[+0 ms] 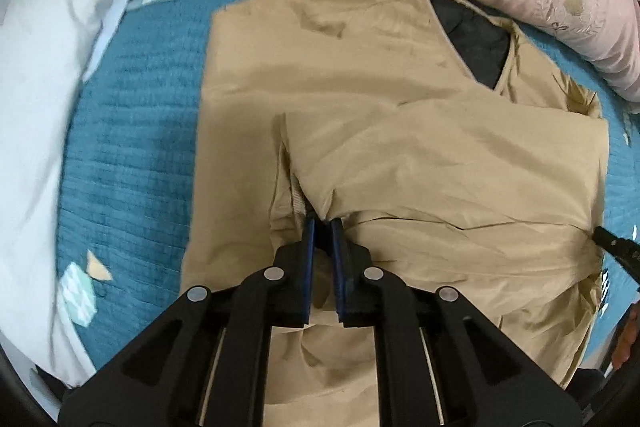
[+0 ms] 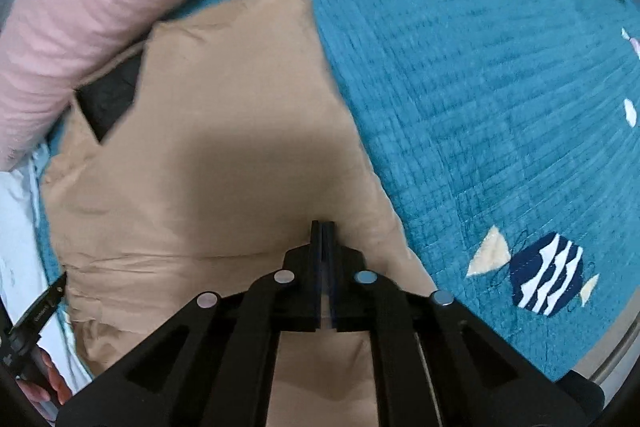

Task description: Fold large clothes

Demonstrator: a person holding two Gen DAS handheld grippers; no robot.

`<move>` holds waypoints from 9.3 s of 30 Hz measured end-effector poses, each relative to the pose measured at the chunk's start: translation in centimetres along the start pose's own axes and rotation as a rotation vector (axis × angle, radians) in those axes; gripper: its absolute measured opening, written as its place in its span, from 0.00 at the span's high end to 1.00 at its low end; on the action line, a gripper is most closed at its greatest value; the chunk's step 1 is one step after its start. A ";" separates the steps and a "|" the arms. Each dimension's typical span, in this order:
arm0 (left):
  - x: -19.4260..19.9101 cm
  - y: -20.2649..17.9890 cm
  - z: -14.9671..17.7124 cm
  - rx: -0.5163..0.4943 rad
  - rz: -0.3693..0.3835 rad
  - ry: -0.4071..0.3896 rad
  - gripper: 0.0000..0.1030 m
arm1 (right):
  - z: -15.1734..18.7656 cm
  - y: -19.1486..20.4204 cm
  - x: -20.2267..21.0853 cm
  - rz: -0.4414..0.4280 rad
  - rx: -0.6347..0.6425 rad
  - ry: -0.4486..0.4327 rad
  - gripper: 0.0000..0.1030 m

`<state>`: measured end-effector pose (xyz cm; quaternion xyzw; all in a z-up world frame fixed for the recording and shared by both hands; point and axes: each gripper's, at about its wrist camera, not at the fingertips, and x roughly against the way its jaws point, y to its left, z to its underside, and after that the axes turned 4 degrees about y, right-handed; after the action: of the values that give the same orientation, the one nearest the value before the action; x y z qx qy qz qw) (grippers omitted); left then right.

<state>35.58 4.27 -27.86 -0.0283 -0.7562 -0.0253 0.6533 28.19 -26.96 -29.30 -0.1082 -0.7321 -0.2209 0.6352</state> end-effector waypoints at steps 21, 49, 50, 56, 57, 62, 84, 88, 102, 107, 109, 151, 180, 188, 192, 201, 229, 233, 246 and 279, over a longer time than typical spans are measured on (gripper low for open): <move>-2.1 -4.1 -4.5 -0.020 0.135 -0.012 0.90 | -3.0 13.0 -2.0 -0.130 0.245 0.025 0.97; -3.3 0.0 -5.5 0.042 0.101 -0.018 0.90 | -6.6 1.7 -3.1 0.026 0.050 -0.017 0.98; -3.1 0.2 -5.5 0.045 0.105 -0.019 0.90 | -6.5 1.6 -2.8 0.012 0.043 -0.025 0.95; -1.0 0.0 -5.6 0.006 0.075 -0.053 0.85 | -5.7 1.0 -0.4 -0.034 0.067 -0.046 0.75; -0.7 -0.1 -5.6 -0.002 0.065 -0.056 0.72 | -5.5 0.9 0.0 -0.035 0.068 -0.057 0.56; 0.8 0.1 -5.7 0.011 0.033 -0.087 0.58 | -5.4 1.5 1.8 -0.038 0.027 -0.125 0.32; -1.4 5.6 -11.9 0.083 0.057 -0.030 0.58 | -13.2 1.3 1.6 0.007 0.008 -0.115 0.32; -1.9 7.1 -13.7 0.089 0.079 -0.025 0.52 | -14.7 0.9 0.8 0.006 -0.003 -0.089 0.31; -6.4 9.9 -16.5 0.148 0.171 0.015 0.51 | -16.6 0.1 -4.2 -0.039 -0.006 0.026 0.31; -6.4 9.5 -15.9 0.099 0.155 -0.022 0.77 | -16.5 -0.2 -5.0 0.013 0.042 0.021 0.70; -6.1 9.2 -15.4 0.093 0.148 -0.028 0.81 | -16.5 -0.6 -4.5 -0.002 0.039 0.007 0.79; 14.9 11.5 9.5 0.008 0.251 -0.281 0.83 | 8.3 -3.8 20.1 -0.146 0.252 -0.269 0.83; 6.6 11.7 28.3 0.036 0.336 -0.002 0.60 | 27.5 -11.9 12.7 -0.138 0.197 0.066 0.43; 3.7 10.7 25.4 0.237 0.448 0.007 0.58 | 27.4 -8.6 7.6 -0.324 -0.046 0.178 0.43; 2.6 10.9 25.5 0.368 0.451 0.030 0.91 | 25.7 -8.1 6.5 -0.292 -0.104 0.106 0.87; 2.4 7.9 31.0 0.257 0.444 0.129 0.93 | 24.8 -10.7 8.2 -0.206 -0.072 0.164 0.90; 1.2 12.4 31.4 0.374 0.435 0.134 0.93 | 22.5 -17.2 6.2 -0.139 -0.234 0.141 0.82; 1.9 12.0 31.2 0.284 0.363 0.161 0.84 | 22.5 -16.3 7.8 -0.086 -0.167 0.129 0.68; 8.2 15.6 23.1 0.240 0.375 -0.016 0.62 | 13.2 -14.2 12.4 -0.124 -0.088 -0.019 0.35; 0.6 14.0 13.0 0.343 0.704 -0.002 0.83 | 7.7 -10.9 7.0 -0.390 -0.076 0.076 0.79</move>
<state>23.70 19.26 -29.13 -0.1766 -0.6941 0.3273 0.6164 15.45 -33.81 -25.25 0.0201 -0.7060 -0.3709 0.6030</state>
